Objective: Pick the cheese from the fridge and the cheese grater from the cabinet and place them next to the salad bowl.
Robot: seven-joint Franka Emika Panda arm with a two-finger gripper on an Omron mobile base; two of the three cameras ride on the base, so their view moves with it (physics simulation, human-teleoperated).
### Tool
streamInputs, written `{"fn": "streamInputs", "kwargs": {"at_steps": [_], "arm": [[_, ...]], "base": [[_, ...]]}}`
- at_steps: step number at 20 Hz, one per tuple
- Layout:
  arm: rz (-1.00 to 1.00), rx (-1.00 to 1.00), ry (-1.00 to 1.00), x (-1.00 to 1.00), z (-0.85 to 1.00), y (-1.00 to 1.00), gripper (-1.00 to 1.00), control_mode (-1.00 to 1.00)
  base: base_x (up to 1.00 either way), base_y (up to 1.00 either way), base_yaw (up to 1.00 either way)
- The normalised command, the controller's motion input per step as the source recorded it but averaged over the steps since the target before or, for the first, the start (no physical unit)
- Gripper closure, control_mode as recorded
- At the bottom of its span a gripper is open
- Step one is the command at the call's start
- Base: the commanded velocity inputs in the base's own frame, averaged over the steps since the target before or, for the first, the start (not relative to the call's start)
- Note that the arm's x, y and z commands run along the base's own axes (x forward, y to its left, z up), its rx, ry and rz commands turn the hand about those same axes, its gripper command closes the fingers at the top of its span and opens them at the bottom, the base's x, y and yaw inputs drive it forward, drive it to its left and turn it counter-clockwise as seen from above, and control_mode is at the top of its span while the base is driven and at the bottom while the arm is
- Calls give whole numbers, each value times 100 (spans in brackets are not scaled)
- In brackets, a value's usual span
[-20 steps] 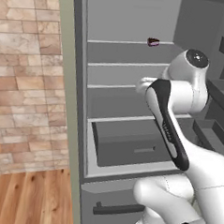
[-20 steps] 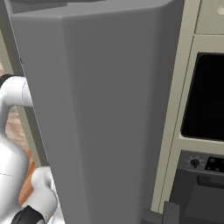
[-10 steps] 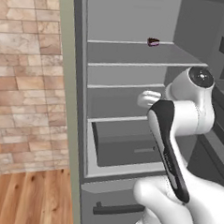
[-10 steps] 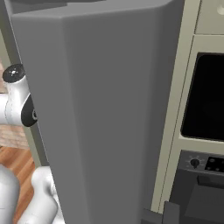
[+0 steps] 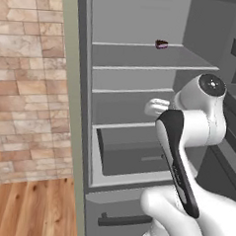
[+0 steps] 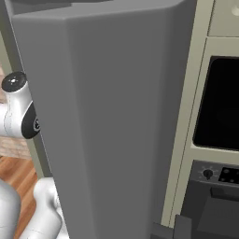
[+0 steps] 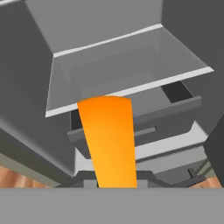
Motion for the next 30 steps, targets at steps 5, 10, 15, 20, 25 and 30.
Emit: {"fn": "streamInputs", "kwargs": {"at_steps": [5, 10, 15, 20, 25, 30], "arm": [[0, 0, 0, 0, 0, 0, 100, 100], [0, 0, 0, 0, 0, 0, 100, 100], [0, 0, 0, 0, 0, 0, 100, 100], [0, 0, 0, 0, 0, 0, 100, 100], [0, 0, 0, 0, 0, 0, 100, 100], [0, 0, 0, 0, 0, 0, 100, 100]], "base": [[-29, 0, 4], [-59, 3, 1], [-58, 6, 0], [-59, 10, 0], [-57, 12, 0], [-50, 10, 0]]}}
